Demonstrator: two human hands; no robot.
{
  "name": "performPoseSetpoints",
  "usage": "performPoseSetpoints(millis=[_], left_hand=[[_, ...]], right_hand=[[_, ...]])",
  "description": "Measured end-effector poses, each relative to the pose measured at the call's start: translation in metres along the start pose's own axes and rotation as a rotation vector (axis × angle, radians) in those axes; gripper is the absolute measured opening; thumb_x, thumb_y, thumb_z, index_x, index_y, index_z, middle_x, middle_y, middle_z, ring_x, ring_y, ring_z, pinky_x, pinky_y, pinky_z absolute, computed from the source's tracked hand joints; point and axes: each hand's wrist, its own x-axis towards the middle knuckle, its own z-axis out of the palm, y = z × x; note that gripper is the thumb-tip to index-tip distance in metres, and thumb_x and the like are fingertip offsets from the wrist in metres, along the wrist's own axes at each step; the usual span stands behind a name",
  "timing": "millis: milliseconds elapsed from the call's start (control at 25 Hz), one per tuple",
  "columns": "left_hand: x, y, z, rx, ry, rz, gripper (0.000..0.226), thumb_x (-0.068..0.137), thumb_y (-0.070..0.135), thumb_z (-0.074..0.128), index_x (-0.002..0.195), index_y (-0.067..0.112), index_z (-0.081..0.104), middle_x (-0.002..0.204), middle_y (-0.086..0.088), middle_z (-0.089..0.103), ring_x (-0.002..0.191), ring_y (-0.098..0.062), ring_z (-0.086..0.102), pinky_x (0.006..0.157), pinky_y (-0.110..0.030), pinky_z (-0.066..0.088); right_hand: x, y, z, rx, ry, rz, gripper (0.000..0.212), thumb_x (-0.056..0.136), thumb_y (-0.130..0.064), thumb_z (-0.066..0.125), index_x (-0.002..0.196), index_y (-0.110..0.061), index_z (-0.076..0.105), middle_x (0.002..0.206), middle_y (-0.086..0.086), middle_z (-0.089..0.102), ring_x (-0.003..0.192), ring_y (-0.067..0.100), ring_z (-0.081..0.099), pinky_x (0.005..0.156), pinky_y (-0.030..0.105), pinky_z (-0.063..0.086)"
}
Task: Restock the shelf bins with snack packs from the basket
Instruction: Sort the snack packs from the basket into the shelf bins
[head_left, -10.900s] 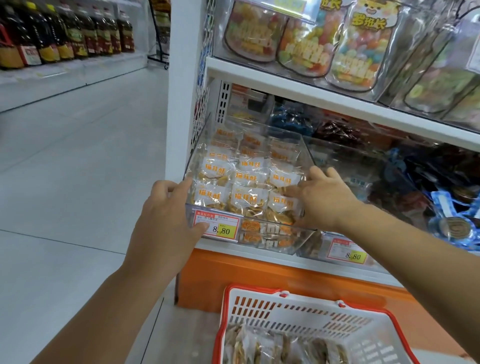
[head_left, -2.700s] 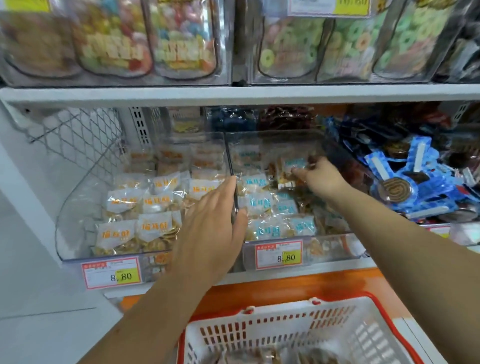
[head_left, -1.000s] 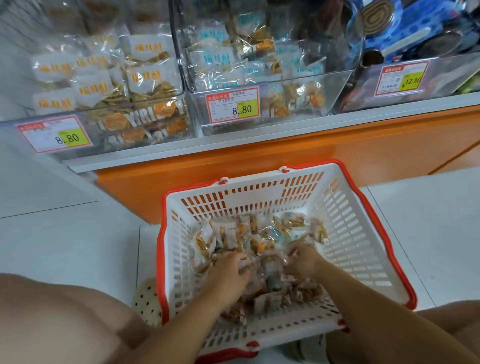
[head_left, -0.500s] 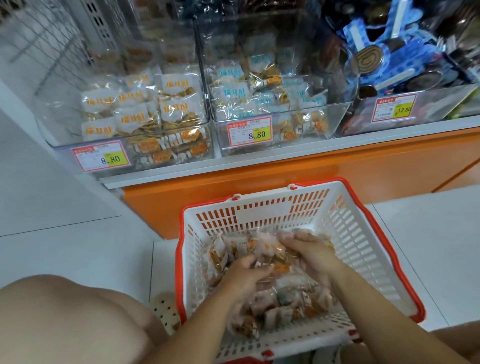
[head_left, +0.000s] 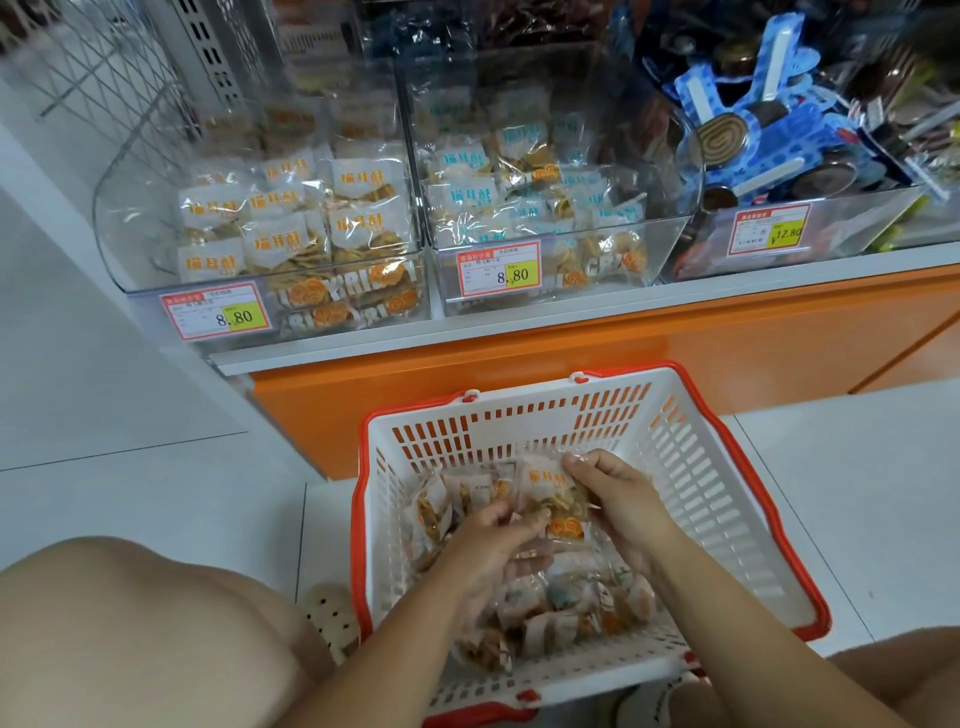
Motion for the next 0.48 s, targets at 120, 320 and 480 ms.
performPoseSetpoints(millis=[120, 320, 480], left_hand=[[-0.01, 0.014, 0.005, 0.069, 0.069, 0.129, 0.056, 0.07, 0.039, 0.078, 0.12, 0.022, 0.061, 0.114, -0.002, 0.07, 0.095, -0.019, 0.072, 0.077, -0.039, 0.06], [-0.045, 0.058, -0.002, 0.16, 0.248, 0.343, 0.051, 0.077, 0.053, 0.067, 0.122, 0.03, 0.06, 0.109, 0.008, 0.068, 0.087, -0.01, 0.072, 0.075, -0.031, 0.06], [-0.086, 0.106, -0.02, 0.232, 0.27, 0.512, 0.054, 0.07, 0.069, 0.068, 0.113, 0.037, 0.065, 0.107, 0.008, 0.072, 0.093, -0.016, 0.072, 0.083, -0.039, 0.059]], right_hand=[[-0.008, -0.005, 0.006, -0.022, -0.022, -0.035, 0.022, 0.086, -0.023, 0.069, 0.076, -0.006, 0.06, 0.081, 0.016, 0.063, 0.071, 0.026, 0.061, 0.071, 0.035, 0.053], [-0.027, -0.038, 0.036, -0.007, -0.254, -0.048, 0.036, 0.083, -0.022, 0.07, 0.11, 0.0, 0.065, 0.108, 0.02, 0.069, 0.099, 0.04, 0.064, 0.091, 0.05, 0.047], [-0.038, -0.077, 0.077, -0.111, -0.332, -0.216, 0.015, 0.084, -0.015, 0.073, 0.089, -0.003, 0.067, 0.083, 0.012, 0.071, 0.078, 0.026, 0.063, 0.075, 0.035, 0.046]])
